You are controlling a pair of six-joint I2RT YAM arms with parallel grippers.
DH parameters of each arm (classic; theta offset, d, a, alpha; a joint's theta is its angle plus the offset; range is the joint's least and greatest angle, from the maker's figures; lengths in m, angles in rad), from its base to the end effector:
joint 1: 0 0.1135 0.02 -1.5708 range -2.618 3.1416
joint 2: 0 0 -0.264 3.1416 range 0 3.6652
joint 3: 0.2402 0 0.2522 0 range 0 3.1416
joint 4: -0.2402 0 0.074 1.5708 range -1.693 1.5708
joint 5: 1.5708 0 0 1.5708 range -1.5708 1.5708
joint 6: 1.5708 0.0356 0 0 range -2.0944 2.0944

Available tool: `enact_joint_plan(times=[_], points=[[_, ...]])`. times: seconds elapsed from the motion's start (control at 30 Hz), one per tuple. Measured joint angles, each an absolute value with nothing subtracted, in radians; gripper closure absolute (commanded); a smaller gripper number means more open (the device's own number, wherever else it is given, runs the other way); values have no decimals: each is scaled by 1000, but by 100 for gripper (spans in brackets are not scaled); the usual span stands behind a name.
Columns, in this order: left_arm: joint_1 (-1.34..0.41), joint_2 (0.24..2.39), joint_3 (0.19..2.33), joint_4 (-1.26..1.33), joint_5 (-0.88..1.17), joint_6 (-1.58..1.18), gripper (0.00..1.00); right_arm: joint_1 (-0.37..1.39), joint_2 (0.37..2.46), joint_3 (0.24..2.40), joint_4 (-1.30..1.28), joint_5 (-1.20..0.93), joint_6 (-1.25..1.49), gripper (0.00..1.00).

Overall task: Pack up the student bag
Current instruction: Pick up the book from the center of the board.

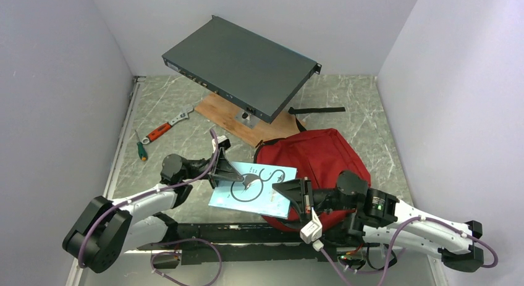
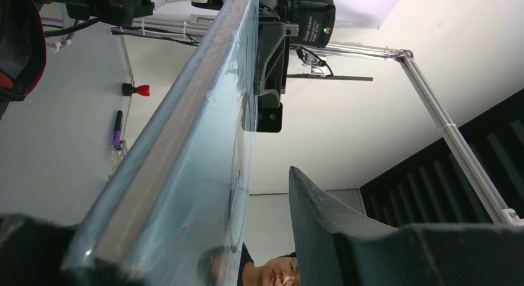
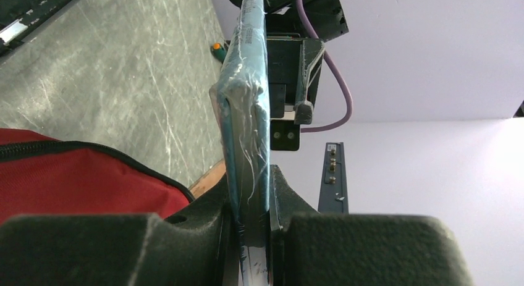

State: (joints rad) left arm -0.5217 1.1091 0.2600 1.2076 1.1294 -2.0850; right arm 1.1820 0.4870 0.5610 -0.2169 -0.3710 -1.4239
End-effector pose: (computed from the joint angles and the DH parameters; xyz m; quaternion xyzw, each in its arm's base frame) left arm 0.1511 -0.1240 0.2369 0.0269 -0.6514 0.7501 0.1106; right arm 0.0383 0.1276 0.2997 -0.7483 0.0801 0.0607 0.6557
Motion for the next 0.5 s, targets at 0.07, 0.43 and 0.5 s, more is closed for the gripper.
enact_joint_plan(times=[0.07, 0.43, 0.5], points=[[-525, 1124, 251, 1248, 1124, -2091, 45, 1195, 479, 561, -221, -356, -1426, 100], [-532, 1198, 231, 1445, 1104, -2099, 40, 1303, 411, 556, -301, -197, -1421, 100], [-532, 1198, 231, 1449, 1105, -2099, 48, 1319, 405, 556, -300, -181, -1421, 100]])
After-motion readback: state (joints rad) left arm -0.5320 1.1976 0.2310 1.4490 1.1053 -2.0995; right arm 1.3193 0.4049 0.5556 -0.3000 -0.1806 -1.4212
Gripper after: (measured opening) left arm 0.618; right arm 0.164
